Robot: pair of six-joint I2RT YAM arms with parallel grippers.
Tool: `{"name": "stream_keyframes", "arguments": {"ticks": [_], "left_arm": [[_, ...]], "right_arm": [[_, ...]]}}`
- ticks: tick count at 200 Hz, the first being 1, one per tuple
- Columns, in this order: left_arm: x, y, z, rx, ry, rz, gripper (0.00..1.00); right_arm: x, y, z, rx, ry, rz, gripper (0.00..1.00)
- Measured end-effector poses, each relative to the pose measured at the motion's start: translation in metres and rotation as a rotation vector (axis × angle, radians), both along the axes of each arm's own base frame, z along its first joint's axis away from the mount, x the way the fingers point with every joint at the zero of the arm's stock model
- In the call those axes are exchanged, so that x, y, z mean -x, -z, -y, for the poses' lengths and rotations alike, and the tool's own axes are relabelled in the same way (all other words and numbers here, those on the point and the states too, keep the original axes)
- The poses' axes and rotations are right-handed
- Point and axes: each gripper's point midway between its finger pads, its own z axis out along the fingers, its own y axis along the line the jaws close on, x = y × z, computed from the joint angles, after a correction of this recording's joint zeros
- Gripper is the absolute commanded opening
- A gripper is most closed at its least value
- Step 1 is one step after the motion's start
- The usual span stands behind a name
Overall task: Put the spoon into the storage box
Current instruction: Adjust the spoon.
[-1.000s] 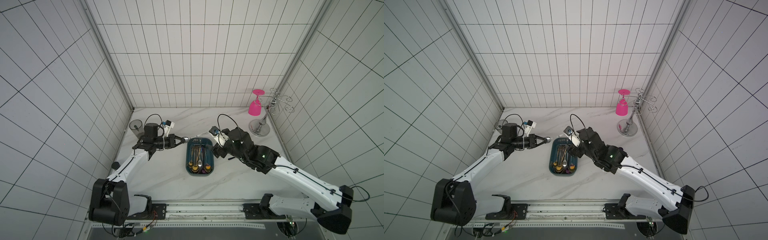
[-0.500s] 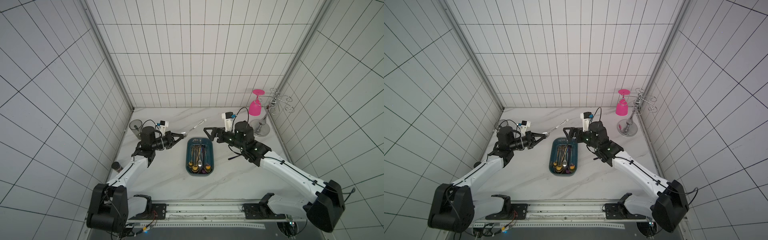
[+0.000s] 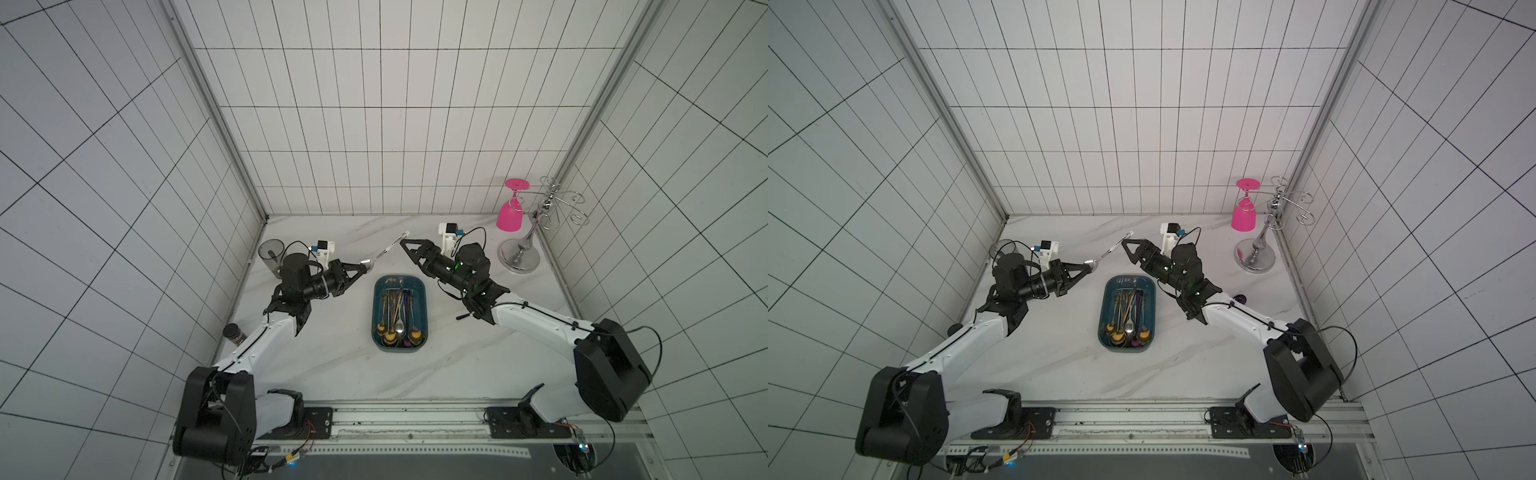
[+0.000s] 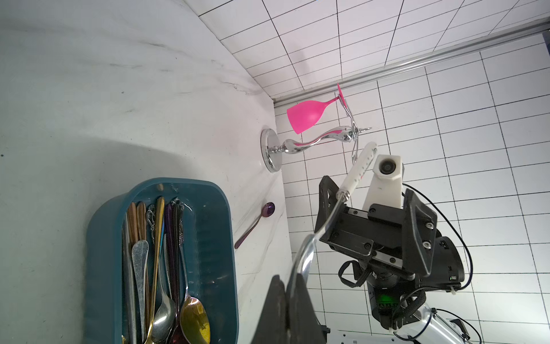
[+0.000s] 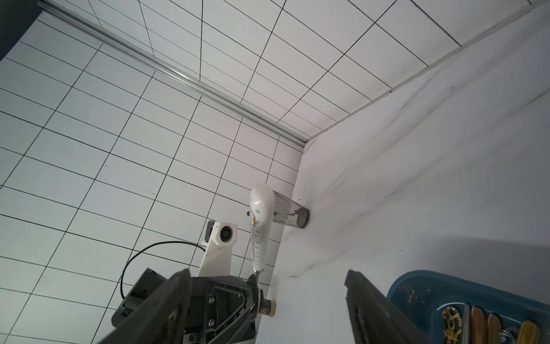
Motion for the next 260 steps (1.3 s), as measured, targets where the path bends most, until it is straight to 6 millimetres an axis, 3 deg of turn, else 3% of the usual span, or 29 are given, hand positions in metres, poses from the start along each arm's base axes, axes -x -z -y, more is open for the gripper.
{"name": "stream_keyframes", "arguments": {"ticks": [26,92,140,170,175,191,199,228,260], "left_arm": [[0.0,-0.001,0.0,0.002,-0.001,0.001,0.0],[-0.001,0.0,-0.001,0.002,-0.01,-0.001,0.0],[-0.001,-0.001,0.0,0.004,-0.009,0.005,0.0],[-0.001,0.0,-0.001,0.006,-0.013,-0.003,0.0],[-0.001,0.0,-0.001,0.006,-0.013,-0.003,0.05],[-0.001,-0.001,-0.001,0.0,-0.011,0.01,0.43],[-0.001,-0.002,-0.002,-0.003,-0.013,0.018,0.54],[-0.003,-0.006,-0.015,-0.022,-0.044,0.052,0.75],[-0.009,-0.013,-0.037,-0.069,-0.095,0.117,0.86]], "right_arm": [[-0.013,0.013,-0.008,-0.018,-0.008,-0.043,0.61],[-0.023,0.001,-0.024,-0.086,-0.053,-0.051,0.48],[-0.024,-0.01,-0.03,-0.109,-0.078,-0.036,0.0],[-0.025,-0.006,-0.03,-0.1,-0.087,-0.03,0.0],[-0.025,-0.006,-0.03,-0.099,-0.088,-0.028,0.0],[-0.025,-0.005,-0.029,-0.092,-0.091,-0.027,0.0],[-0.026,-0.003,-0.028,-0.084,-0.094,-0.031,0.0],[-0.026,0.007,-0.023,-0.027,-0.112,-0.039,0.0],[-0.014,0.021,-0.018,0.074,-0.187,-0.038,0.0]]}}
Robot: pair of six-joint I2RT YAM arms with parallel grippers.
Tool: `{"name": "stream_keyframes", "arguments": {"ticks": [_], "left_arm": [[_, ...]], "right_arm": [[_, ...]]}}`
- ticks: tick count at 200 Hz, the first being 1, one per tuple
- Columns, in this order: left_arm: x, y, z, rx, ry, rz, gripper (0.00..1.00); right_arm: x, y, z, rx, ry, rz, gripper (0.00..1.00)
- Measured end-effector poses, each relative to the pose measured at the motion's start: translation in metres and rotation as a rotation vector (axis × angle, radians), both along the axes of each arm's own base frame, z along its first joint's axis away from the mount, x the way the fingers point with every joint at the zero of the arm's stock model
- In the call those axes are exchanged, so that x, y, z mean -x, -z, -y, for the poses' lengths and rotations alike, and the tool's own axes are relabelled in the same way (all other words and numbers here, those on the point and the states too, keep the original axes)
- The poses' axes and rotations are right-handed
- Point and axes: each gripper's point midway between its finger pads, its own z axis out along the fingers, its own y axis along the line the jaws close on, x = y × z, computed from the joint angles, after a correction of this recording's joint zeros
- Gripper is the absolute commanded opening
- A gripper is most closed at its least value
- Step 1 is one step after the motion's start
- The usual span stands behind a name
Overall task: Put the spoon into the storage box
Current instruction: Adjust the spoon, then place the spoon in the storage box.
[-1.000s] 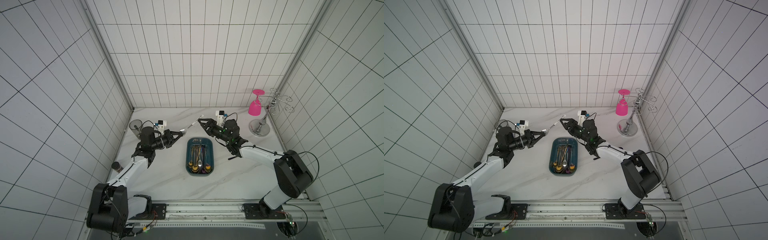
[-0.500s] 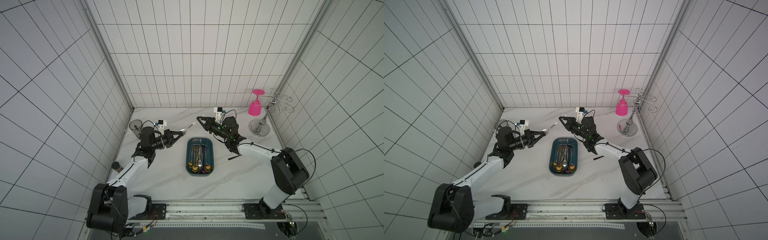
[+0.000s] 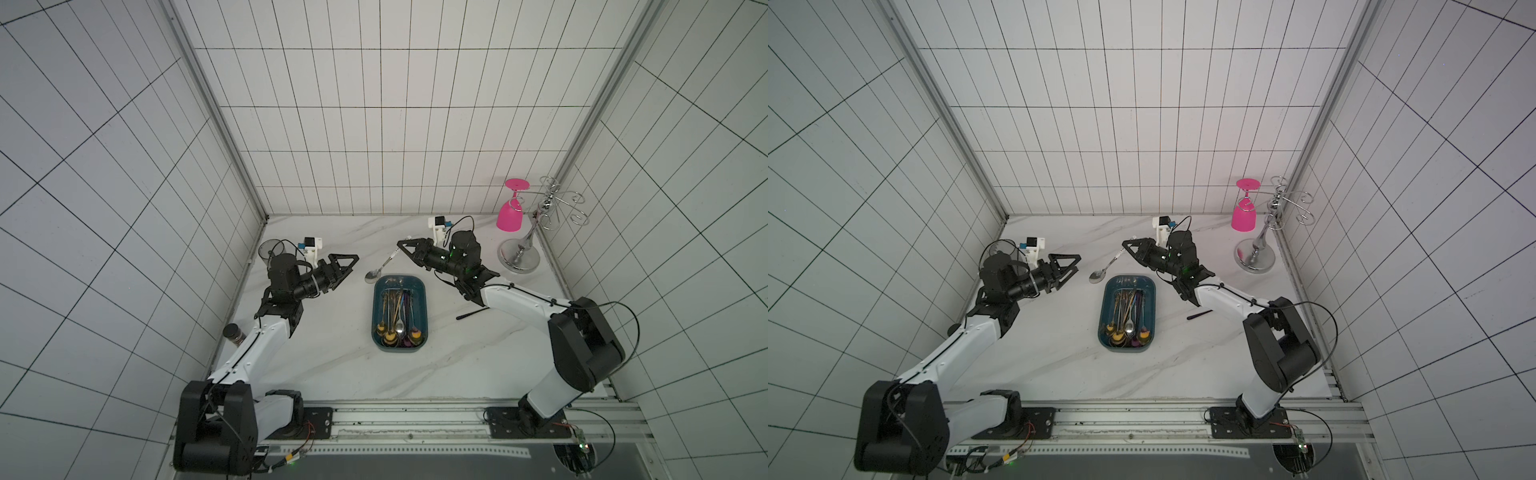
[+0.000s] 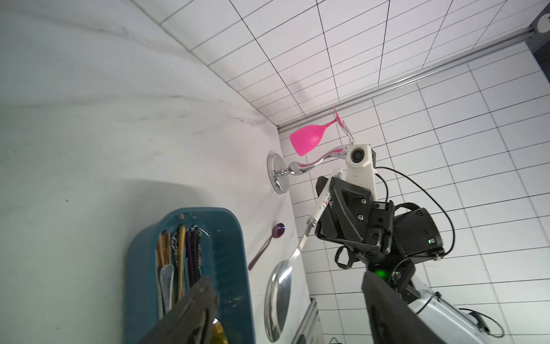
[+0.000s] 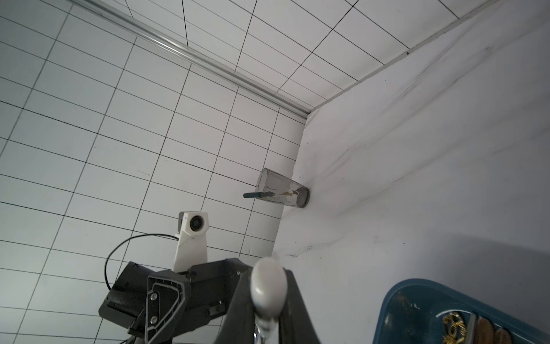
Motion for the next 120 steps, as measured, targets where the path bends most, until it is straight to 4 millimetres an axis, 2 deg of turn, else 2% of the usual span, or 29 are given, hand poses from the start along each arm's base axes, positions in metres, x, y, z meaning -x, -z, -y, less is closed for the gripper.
{"name": "stream_keyframes", "arguments": {"ticks": [37,67,95,120], "left_arm": [[-0.01,-0.008,-0.021,-0.118,-0.038,0.066,0.9],[-0.018,-0.013,-0.036,-0.243,-0.084,0.113,0.96],[-0.02,0.001,-0.049,-0.345,-0.122,0.097,0.99],[-0.019,0.013,-0.056,-0.397,-0.14,0.067,0.99]], "right_arm": [[0.024,0.038,0.002,0.18,-0.138,-0.008,0.0],[0.038,0.052,0.003,0.291,-0.243,0.012,0.0],[0.045,0.069,0.004,0.367,-0.312,0.015,0.0],[0.048,0.095,0.004,0.42,-0.354,-0.011,0.0]]}}
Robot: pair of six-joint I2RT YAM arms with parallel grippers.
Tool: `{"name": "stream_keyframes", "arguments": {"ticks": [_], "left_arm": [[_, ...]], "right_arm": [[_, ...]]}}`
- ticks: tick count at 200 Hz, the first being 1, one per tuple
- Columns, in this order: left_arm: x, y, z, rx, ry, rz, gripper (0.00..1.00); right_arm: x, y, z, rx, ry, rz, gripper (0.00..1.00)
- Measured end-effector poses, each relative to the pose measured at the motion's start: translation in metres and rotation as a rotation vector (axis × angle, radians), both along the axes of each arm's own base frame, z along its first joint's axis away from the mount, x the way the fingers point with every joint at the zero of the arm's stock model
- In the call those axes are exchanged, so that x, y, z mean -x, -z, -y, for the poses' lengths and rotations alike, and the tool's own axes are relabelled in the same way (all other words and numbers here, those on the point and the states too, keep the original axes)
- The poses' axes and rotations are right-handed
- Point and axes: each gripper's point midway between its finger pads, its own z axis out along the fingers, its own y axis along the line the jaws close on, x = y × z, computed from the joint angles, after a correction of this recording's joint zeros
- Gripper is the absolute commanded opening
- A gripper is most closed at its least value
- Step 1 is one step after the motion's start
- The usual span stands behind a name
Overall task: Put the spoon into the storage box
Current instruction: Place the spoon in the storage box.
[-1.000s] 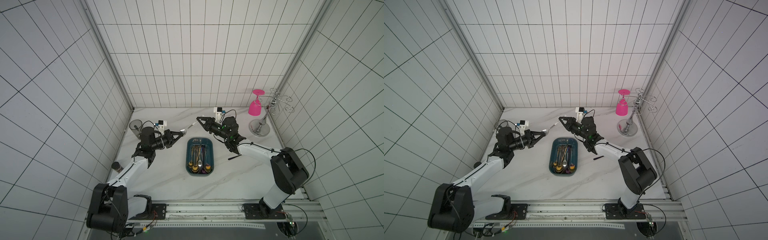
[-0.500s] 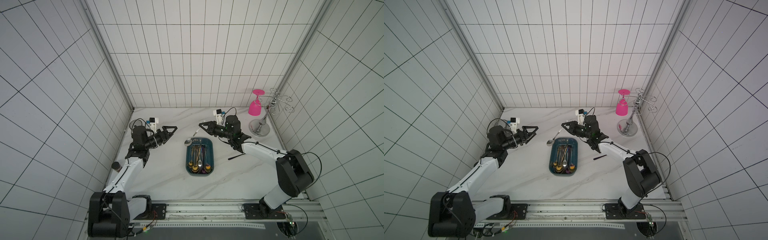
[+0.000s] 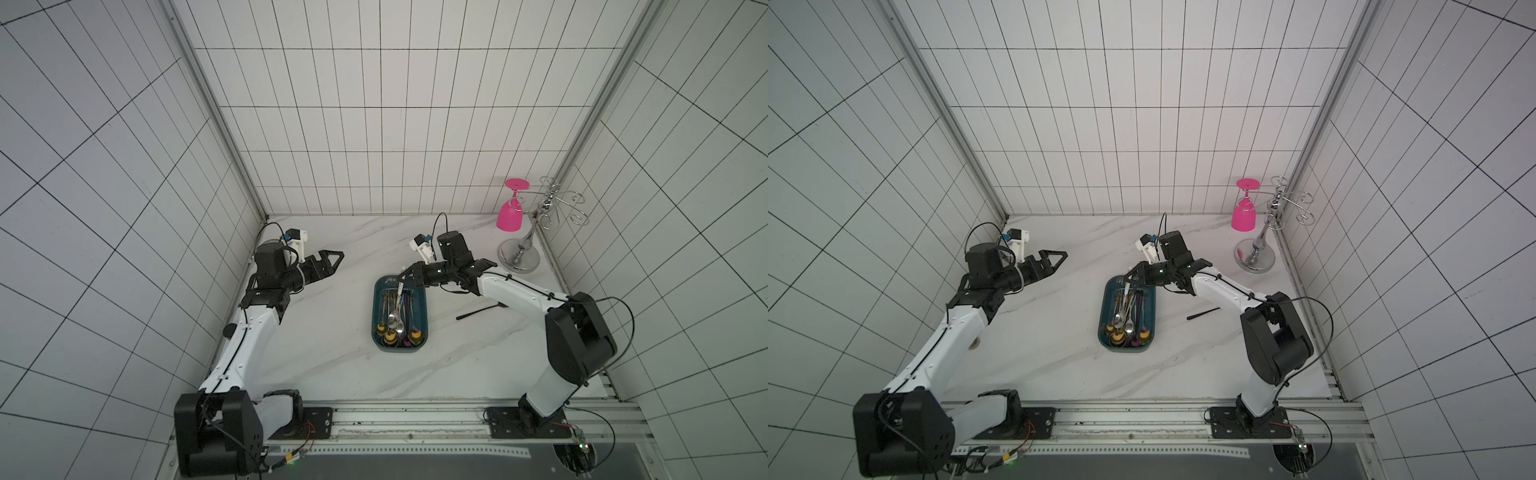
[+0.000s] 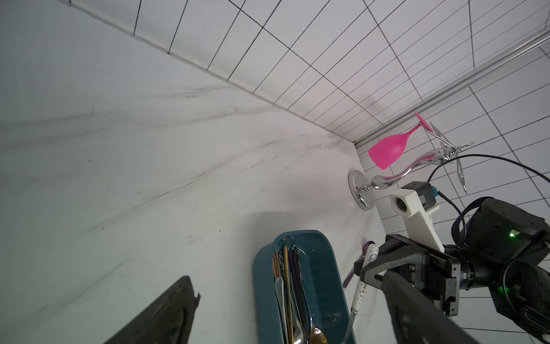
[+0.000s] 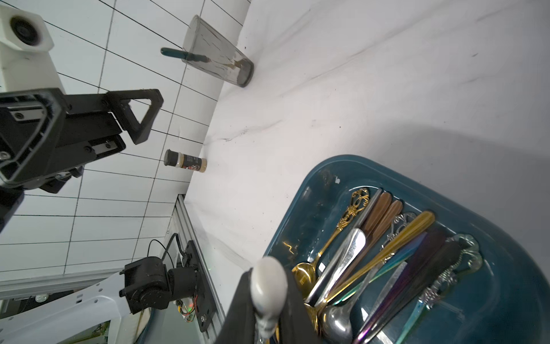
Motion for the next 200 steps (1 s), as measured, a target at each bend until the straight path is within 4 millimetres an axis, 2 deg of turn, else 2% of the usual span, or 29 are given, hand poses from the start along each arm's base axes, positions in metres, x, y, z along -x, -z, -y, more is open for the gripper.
{"name": "stream_keyframes", "arguments": {"ticks": [32,66,88,115,158,200], "left_arm": [[0.001,0.005,-0.004,-0.031,-0.01,-0.011,0.99],[0.001,0.006,-0.005,-0.044,-0.012,-0.012,0.99],[0.001,0.007,-0.005,-0.05,-0.014,-0.013,0.99],[0.001,0.007,-0.006,-0.052,-0.016,-0.015,0.99],[0.001,0.007,-0.006,-0.053,-0.018,-0.016,0.99],[0.001,0.008,-0.006,-0.055,-0.021,-0.019,0.99]], "right_arm": [[0.006,0.037,-0.004,0.064,-0.031,-0.056,0.0],[0.015,0.05,-0.024,0.084,-0.085,-0.061,0.06],[0.02,0.05,-0.034,0.083,-0.107,-0.053,0.18],[0.02,0.052,-0.034,0.095,-0.105,-0.038,0.3],[0.011,0.047,-0.028,0.13,-0.061,0.015,0.37],[0.002,0.015,-0.011,0.159,0.019,0.106,0.41]]}}
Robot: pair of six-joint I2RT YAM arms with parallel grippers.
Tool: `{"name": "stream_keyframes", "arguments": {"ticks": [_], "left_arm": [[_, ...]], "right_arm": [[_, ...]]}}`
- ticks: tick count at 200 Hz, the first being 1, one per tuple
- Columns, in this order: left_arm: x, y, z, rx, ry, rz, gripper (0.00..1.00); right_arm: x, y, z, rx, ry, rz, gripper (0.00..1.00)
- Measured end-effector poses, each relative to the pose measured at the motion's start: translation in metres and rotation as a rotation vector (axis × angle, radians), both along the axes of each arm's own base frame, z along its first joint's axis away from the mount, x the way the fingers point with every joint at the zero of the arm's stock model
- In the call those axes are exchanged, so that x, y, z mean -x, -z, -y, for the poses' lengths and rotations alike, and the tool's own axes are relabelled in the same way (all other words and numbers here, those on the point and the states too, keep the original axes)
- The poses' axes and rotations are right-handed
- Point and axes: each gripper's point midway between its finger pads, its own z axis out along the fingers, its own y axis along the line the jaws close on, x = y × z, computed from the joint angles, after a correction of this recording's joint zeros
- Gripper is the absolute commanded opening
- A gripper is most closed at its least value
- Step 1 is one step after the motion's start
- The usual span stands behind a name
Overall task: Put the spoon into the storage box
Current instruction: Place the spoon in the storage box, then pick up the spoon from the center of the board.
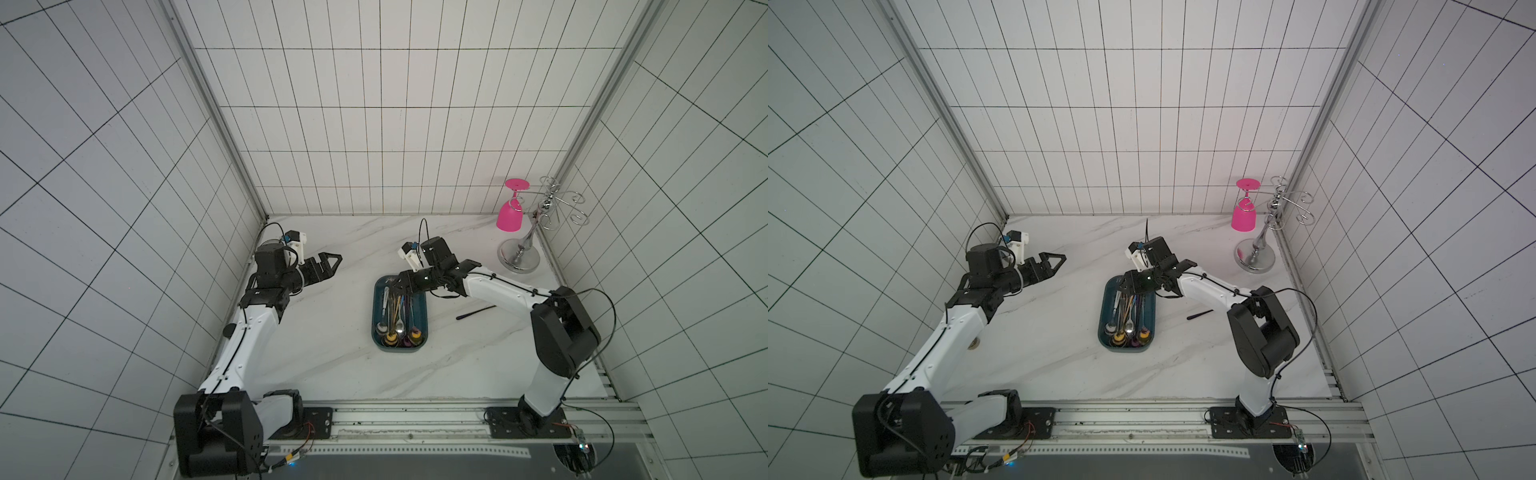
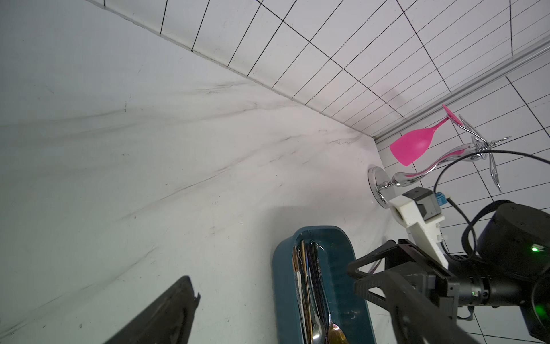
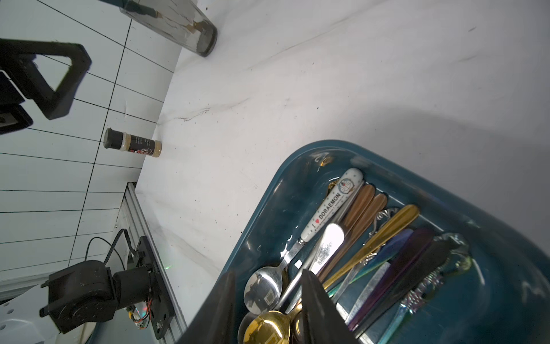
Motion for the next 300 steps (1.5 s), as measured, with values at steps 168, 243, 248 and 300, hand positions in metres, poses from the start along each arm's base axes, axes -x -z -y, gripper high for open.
{"name": "stream_keyframes", "arguments": {"ticks": [168,243,248,300], "left_arm": [[-0.002,0.001,-0.001,-0.002,-0.007,-0.018,0.99],[-0.002,0.0,-0.002,-0.002,-0.008,-0.018,0.99],[-0.002,0.0,-0.002,-0.002,-0.008,-0.018,0.99],[-0.002,0.0,-0.003,-0.003,-0.012,-0.018,0.99]], "right_arm": [[-0.004,0.017,0.189,0.435,0.698,0.03,0.91],[-0.001,0.06,0.236,0.467,0.972,-0.152,0.96],[0.0,0.064,0.238,0.471,0.987,-0.167,0.96],[0.003,0.107,0.252,0.554,1.085,-0.3,0.91]]}}
